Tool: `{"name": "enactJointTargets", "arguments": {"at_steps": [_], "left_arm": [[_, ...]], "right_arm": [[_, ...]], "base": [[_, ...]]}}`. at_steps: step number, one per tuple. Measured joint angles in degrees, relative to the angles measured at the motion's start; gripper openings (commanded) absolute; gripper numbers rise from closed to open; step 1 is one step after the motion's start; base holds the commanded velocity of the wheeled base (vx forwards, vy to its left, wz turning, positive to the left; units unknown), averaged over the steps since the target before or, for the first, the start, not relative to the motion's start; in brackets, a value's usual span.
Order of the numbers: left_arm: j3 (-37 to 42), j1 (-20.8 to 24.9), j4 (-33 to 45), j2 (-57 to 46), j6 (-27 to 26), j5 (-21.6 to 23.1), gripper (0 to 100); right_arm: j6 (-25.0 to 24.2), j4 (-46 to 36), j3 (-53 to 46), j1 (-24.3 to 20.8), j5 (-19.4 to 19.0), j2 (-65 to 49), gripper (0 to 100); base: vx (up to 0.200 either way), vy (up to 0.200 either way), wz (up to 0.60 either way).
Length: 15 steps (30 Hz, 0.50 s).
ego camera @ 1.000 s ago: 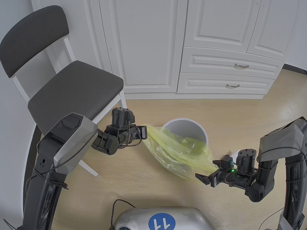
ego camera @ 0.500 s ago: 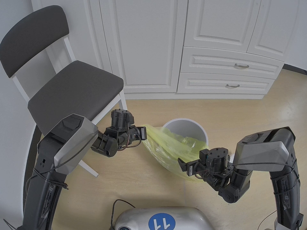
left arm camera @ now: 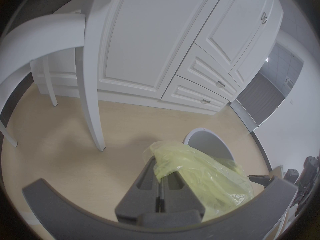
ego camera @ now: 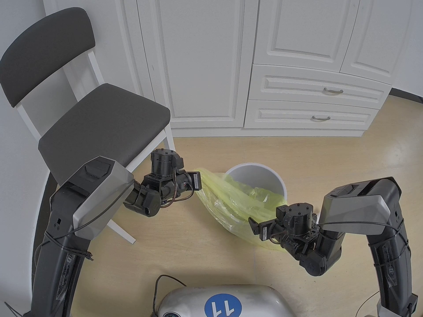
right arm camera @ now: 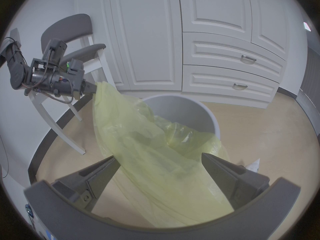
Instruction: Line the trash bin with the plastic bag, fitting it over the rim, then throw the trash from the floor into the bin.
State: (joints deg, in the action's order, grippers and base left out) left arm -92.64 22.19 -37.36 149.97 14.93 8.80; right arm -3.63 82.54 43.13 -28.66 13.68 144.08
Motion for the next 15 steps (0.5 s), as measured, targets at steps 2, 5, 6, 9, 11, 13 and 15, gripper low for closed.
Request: {"name": "enactJointTargets", "arguments": {"at_steps": [2,5,6,9,11,13,15], "left_arm": [[0.24,-0.02,-0.65,-0.05,0.01,0.06,0],[0.85,-0.02,-1.28,-0.09,0.00,0.15,100],[1.01,0.00,-1.28,-0.09,-0.05,0.15,100],[1.23,0.00,-1.50,-0.11,-0.24,0.17,100],[1.62,-0.02,-2.23,-0.13,-0.43,0.20,100],[2.29,-0.06,-3.63,-0.20,-0.57,0.30,100],[3.06,-0.13,-4.56,-0.29,-0.87,0.72,100]], "right_arm": [[-0.02,-0.46,0.50,0.33,0.02,0.21,100],[0.00,-1.19,1.49,0.99,0.02,0.49,100],[-0.02,-1.26,1.73,1.24,0.02,0.52,100],[-0.02,-1.34,2.07,1.54,0.04,0.71,100],[-0.02,-1.37,2.35,1.60,0.02,1.01,100],[-0.02,-1.39,2.97,1.90,0.04,1.60,100],[-0.02,-1.41,3.64,2.45,0.00,2.17,100]], "base": [[0.000,0.000,0.00],[0.000,0.000,0.00],[0.000,0.000,0.00],[0.000,0.000,0.00],[0.000,0.000,0.00],[0.000,0.000,0.00],[0.000,0.000,0.00]]}}
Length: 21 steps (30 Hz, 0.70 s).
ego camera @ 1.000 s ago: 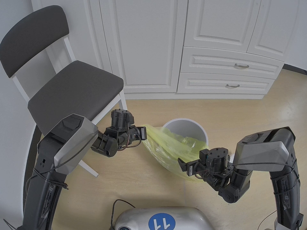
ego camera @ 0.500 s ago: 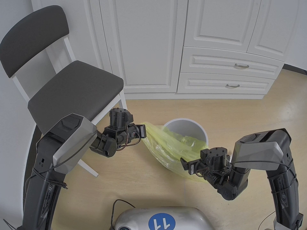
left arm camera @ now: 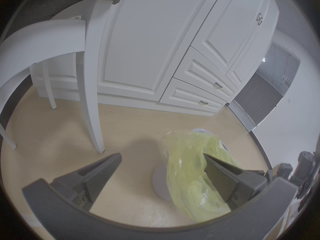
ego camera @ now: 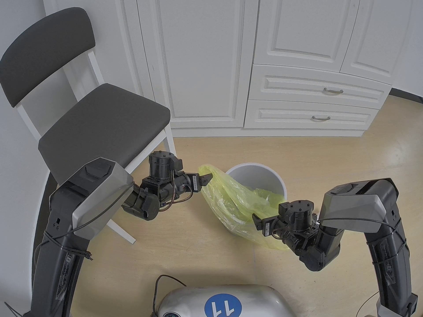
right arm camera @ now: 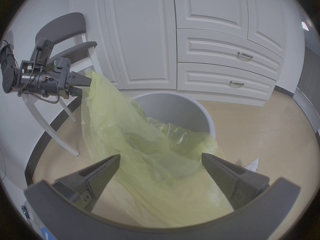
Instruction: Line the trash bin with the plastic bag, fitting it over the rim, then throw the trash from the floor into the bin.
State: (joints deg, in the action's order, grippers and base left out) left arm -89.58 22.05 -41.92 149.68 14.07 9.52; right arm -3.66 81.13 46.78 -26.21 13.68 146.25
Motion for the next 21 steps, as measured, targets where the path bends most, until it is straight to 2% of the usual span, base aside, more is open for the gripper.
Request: {"name": "enactJointTargets", "arguments": {"at_steps": [1,7,15,21], "left_arm": [[0.41,-0.01,-0.22,-0.04,-0.26,0.24,100],[1.79,-0.01,-0.69,-0.17,-1.40,0.51,100],[2.29,-0.15,-1.78,-0.23,-1.58,0.79,100],[2.56,-0.01,-2.39,-0.23,-1.62,0.84,100]], "right_arm": [[0.00,-0.04,0.24,0.44,-0.16,0.22,0],[-0.37,-1.62,1.97,2.67,-0.66,0.46,0],[-4.77,-5.40,5.34,4.79,-0.73,-0.68,0],[-13.03,-12.97,8.29,6.14,-0.84,-5.34,0]], "base": [[0.000,0.000,0.00],[0.000,0.000,0.00],[0.000,0.000,0.00],[0.000,0.000,0.00]]}}
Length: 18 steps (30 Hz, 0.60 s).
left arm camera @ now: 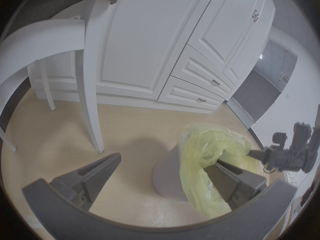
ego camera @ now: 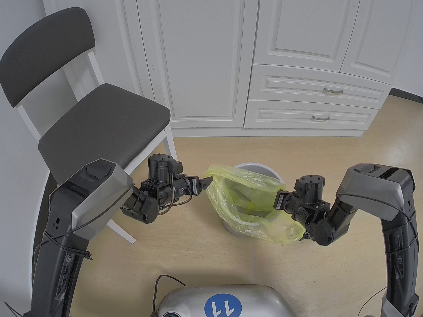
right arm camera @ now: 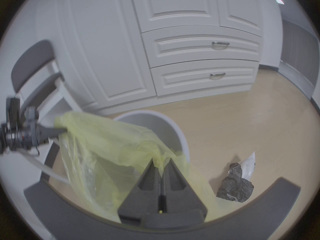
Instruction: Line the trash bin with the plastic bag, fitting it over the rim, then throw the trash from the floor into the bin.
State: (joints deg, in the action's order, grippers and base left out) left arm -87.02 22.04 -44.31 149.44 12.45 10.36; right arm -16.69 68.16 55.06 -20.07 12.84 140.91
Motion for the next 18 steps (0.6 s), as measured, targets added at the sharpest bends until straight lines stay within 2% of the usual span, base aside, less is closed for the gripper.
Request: {"name": "enactJointTargets", "arguments": {"at_steps": [10,15,16,18], "left_arm": [[1.60,0.15,-4.38,0.01,0.02,1.73,100],[2.16,0.22,-5.85,0.09,0.04,2.44,100],[2.26,0.23,-6.16,0.09,0.06,2.55,100],[2.40,0.30,-7.36,0.17,0.09,2.69,100]], "right_arm": [[-22.94,-19.91,13.87,0.87,-0.39,-4.45,0],[-30.28,-26.28,22.91,0.76,-0.28,-4.08,0],[-31.51,-27.11,24.56,0.69,-0.28,-3.75,100],[-33.29,-28.04,26.97,0.55,-0.50,-3.18,100]], "base": [[0.000,0.000,0.00],[0.000,0.000,0.00],[0.000,0.000,0.00],[0.000,0.000,0.00]]}}
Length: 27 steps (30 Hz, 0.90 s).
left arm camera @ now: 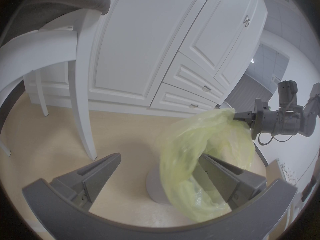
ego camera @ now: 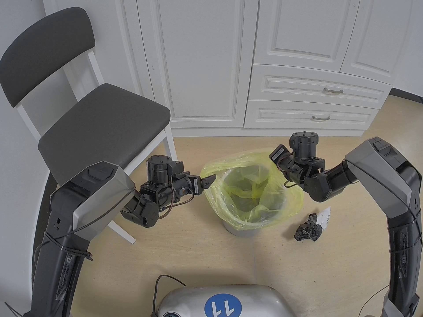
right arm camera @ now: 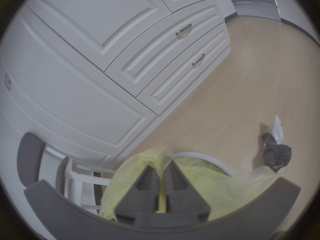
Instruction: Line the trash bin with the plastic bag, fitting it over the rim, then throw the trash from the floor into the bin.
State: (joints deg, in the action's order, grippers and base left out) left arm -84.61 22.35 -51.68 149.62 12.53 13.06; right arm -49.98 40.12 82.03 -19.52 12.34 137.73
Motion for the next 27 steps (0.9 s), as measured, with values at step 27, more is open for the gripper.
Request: {"name": "enactJointTargets", "arguments": {"at_steps": [27], "left_arm": [[-3.54,0.45,-3.28,2.60,0.52,-0.33,100]], "right_arm": [[44.86,1.58,-29.66,-1.18,-2.41,-14.85,100]], "base": [[0.000,0.000,0.00]]}}
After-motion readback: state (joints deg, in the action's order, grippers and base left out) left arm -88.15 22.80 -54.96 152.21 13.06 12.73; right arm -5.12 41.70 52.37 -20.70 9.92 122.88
